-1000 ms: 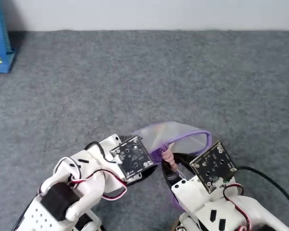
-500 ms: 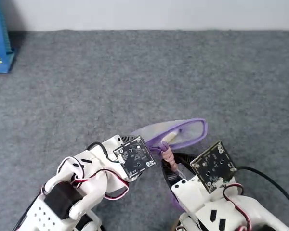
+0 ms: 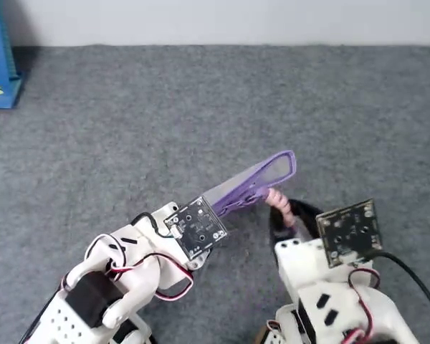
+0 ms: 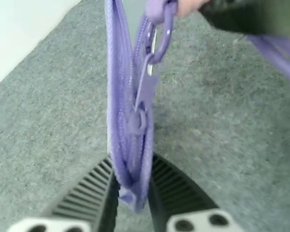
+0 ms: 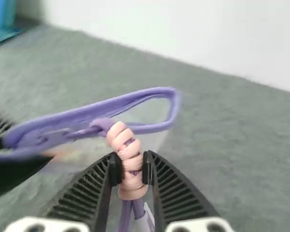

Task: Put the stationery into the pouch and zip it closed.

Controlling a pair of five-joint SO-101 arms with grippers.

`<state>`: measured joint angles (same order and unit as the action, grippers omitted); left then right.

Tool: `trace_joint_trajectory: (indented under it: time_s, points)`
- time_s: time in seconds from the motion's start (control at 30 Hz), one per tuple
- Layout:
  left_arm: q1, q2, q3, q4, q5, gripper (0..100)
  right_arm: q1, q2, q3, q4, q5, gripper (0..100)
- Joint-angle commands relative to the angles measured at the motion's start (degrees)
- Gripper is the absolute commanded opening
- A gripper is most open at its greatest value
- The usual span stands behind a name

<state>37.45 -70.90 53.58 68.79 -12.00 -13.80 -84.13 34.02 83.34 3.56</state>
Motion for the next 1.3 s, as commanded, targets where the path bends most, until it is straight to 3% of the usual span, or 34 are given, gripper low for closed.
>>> trace_joint_trajectory:
  time_s: [0.0,0.2,0.37,0.53,1.03,1.27]
  points:
    - [-0.26,-0.79,-2.86,2.02,1.32,1,7.87,0.57,2.02,-6.29,0.53,0.7]
    - [-0.26,-10.02,0.48,2.55,1.32,1,16.4,0.57,9.49,-15.87,0.62,0.7]
    - [-0.35,-20.4,3.56,8.09,1.32,1,22.29,0.57,13.45,-24.48,0.62,0.7]
    - [-0.35,-25.49,4.0,11.6,1.32,1,24.22,0.66,16.79,-29.14,0.62,0.6]
    - [-0.79,-25.67,4.09,10.37,1.41,1,25.45,0.57,18.02,-26.33,1.76,0.8]
    - [-13.1,-25.58,5.76,3.08,3.87,1,25.36,-0.04,17.85,-17.45,1.32,0.9]
